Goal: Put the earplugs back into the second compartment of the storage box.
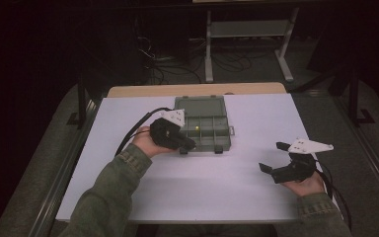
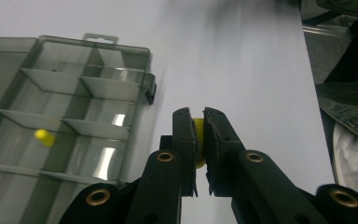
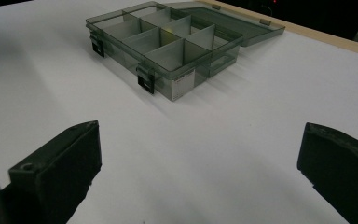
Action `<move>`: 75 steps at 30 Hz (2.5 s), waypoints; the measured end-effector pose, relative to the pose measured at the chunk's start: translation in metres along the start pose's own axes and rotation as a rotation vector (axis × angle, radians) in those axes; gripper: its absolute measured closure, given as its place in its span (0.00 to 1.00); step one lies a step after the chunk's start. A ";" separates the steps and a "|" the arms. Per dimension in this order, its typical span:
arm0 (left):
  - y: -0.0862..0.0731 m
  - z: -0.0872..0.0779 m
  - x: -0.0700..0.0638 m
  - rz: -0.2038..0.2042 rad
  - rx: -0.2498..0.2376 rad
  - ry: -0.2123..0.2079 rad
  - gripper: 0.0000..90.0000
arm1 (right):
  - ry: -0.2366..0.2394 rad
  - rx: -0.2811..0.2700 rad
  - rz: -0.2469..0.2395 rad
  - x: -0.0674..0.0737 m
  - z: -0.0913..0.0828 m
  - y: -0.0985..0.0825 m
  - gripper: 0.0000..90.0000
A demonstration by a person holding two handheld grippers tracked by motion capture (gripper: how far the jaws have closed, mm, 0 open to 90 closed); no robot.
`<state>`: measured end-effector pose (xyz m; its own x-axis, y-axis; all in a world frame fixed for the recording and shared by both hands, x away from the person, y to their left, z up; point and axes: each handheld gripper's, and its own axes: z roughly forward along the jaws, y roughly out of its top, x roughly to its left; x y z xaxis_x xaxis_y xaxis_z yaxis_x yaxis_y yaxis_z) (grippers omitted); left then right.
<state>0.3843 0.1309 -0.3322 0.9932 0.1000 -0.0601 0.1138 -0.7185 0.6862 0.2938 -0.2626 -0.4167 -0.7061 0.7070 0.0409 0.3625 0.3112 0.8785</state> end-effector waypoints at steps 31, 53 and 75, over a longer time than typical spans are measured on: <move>0.015 -0.015 0.065 -0.124 -0.043 0.131 0.93 | 0.004 0.003 0.003 0.000 0.000 -0.001 0.00; -0.007 0.038 0.098 -0.161 -0.019 0.218 0.92 | 0.009 0.006 0.006 0.000 0.001 -0.001 0.00; -0.022 0.038 0.095 -0.212 -0.063 0.289 0.33 | 0.015 0.023 0.004 -0.001 0.004 -0.003 0.00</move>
<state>0.4776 0.1298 -0.3805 0.8987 0.4386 -0.0047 0.3054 -0.6180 0.7244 0.2957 -0.2614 -0.4214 -0.7134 0.6988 0.0517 0.3791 0.3228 0.8672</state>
